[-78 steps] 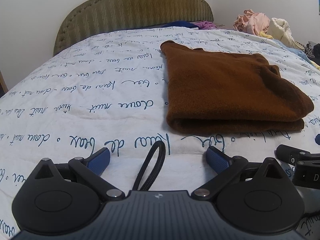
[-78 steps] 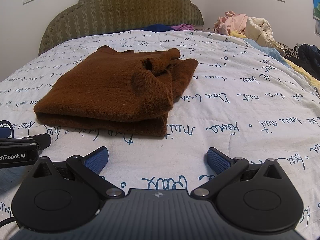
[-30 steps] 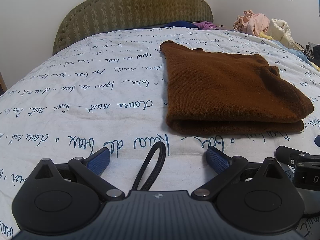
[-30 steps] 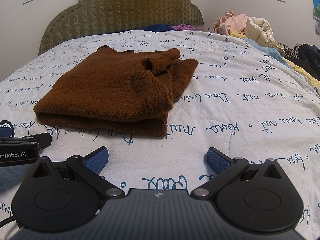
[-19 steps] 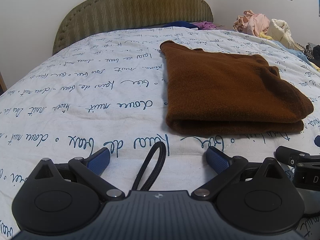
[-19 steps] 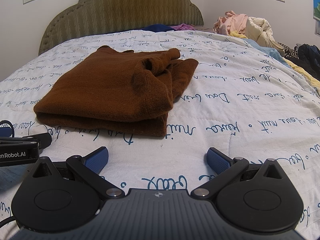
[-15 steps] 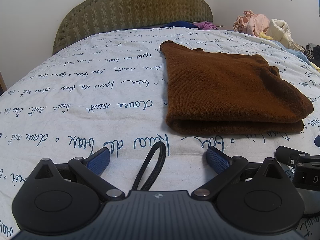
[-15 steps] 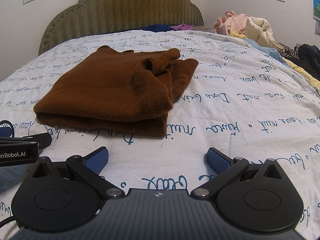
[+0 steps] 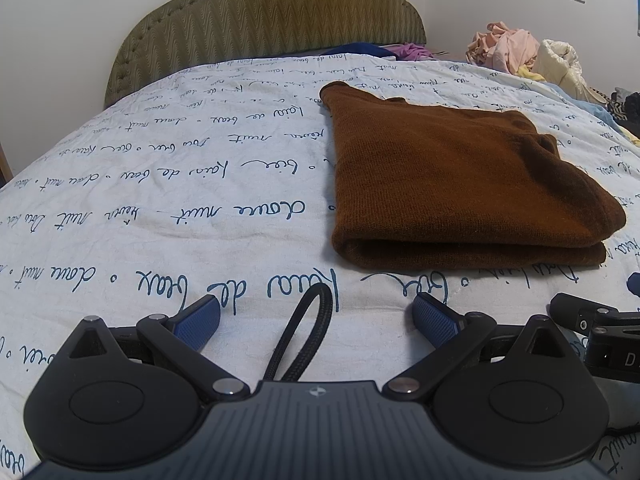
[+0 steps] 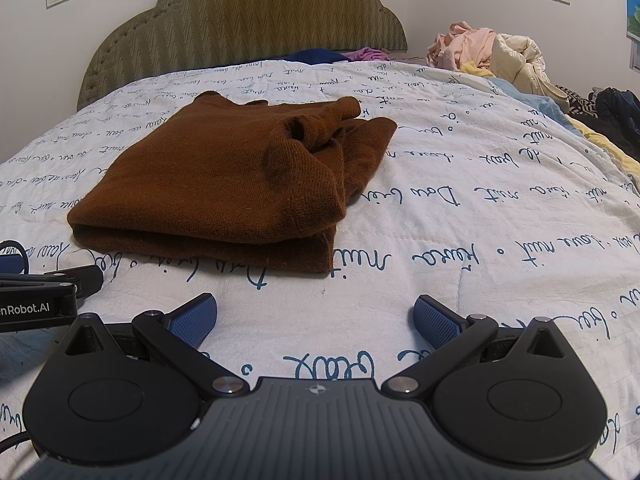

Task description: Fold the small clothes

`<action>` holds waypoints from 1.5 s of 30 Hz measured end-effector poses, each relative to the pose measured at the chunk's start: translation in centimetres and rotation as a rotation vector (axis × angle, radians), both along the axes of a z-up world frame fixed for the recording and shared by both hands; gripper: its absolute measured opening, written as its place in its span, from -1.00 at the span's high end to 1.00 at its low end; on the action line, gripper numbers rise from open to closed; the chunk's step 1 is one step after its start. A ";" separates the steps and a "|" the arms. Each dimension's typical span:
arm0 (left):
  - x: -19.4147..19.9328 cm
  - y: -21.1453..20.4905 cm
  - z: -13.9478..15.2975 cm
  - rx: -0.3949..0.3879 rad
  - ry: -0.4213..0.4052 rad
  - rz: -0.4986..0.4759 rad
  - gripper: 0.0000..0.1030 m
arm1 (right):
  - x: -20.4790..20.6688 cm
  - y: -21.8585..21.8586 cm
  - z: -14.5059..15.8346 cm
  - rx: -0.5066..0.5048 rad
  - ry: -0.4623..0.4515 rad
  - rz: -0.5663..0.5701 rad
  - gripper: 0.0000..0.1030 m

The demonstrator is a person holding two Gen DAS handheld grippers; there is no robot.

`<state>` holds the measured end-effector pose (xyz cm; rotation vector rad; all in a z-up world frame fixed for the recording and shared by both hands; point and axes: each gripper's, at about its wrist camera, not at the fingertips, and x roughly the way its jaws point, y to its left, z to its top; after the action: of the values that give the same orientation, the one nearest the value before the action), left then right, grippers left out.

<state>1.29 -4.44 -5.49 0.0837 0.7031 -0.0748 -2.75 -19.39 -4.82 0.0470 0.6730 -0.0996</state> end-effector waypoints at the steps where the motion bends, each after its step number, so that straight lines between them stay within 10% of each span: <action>1: 0.0 0.0 0.0 0.000 0.000 0.000 -1.00 | 0.0 0.0 0.0 0.000 0.000 0.000 -1.00; 45: 0.2 0.1 1.1 0.006 0.042 -0.035 -1.00 | -1.1 0.0 1.2 0.026 0.004 0.000 -1.00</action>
<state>1.51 -4.33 -4.36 0.1005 0.7438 -0.1087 -3.84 -19.44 -3.66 0.0723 0.6784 -0.0909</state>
